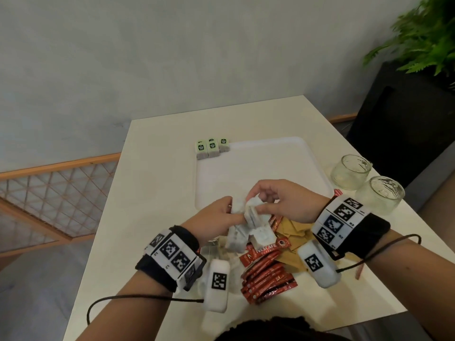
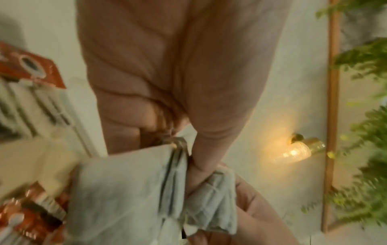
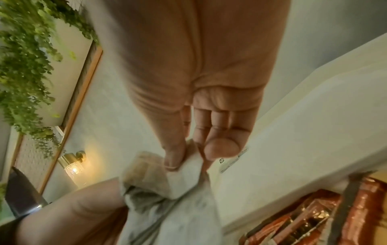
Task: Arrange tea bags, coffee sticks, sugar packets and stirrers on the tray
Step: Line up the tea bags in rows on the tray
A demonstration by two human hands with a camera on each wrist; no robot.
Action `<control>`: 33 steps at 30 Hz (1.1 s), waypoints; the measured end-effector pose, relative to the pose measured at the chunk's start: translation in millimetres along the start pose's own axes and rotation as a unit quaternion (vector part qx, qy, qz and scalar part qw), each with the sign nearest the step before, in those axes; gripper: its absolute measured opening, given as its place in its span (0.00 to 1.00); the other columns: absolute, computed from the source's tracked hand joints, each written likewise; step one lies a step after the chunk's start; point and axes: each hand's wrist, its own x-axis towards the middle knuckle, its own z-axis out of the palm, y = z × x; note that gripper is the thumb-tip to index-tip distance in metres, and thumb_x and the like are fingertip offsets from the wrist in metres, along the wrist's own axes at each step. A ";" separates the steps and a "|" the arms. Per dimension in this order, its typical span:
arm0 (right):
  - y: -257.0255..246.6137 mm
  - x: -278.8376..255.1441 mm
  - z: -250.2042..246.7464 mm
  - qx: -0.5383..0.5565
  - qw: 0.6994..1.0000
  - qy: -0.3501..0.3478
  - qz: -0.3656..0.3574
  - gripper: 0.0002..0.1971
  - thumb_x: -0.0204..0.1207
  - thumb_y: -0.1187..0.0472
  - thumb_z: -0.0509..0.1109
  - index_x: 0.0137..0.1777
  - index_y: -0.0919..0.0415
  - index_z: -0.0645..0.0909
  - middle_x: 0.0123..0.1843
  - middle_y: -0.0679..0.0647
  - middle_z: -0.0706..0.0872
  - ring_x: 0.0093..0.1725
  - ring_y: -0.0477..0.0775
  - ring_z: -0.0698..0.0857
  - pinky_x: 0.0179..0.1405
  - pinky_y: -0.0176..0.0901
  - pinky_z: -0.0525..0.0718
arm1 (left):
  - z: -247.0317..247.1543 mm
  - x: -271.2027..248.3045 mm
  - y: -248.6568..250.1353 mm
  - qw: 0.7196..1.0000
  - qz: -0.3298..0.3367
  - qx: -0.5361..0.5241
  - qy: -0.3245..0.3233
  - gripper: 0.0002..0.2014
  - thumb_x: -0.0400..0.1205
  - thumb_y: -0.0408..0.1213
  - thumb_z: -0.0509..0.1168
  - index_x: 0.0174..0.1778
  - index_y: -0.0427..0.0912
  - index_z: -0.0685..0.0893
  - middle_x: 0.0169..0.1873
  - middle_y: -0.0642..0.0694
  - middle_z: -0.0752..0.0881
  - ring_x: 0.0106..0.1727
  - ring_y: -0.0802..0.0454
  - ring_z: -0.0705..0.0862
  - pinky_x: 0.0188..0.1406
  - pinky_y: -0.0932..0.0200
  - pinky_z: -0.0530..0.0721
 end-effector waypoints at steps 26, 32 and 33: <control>11.2 8.3 -8.9 0.011 0.992 0.124 -0.016 0.05 0.70 0.57 0.80 0.40 0.44 0.89 0.50 0.45 0.86 0.48 0.46 0.86 0.49 0.51 0.87 | 0.1 22.1 7.7 0.939 -0.028 -0.342 0.009 0.07 0.84 0.29 0.63 0.56 0.34 0.83 0.47 0.37 0.89 0.46 0.46 0.89 0.45 0.54 0.91; 12.2 48.1 -42.0 0.076 0.987 0.142 0.026 0.04 0.73 0.63 0.78 0.47 0.59 0.91 0.37 0.58 0.91 0.33 0.45 0.86 0.40 0.40 0.85 | -31.7 40.4 11.2 0.938 -0.022 -0.343 0.053 0.05 0.85 0.27 0.61 0.51 0.33 0.82 0.43 0.36 0.87 0.43 0.48 0.90 0.38 0.58 0.89; 15.2 58.0 -45.7 0.092 0.984 0.143 0.044 0.05 0.73 0.65 0.78 0.48 0.62 0.90 0.36 0.61 0.90 0.31 0.45 0.86 0.38 0.40 0.86 | -38.0 45.4 11.2 0.939 -0.021 -0.338 0.065 0.05 0.86 0.27 0.61 0.50 0.34 0.82 0.42 0.36 0.87 0.42 0.49 0.90 0.37 0.59 0.89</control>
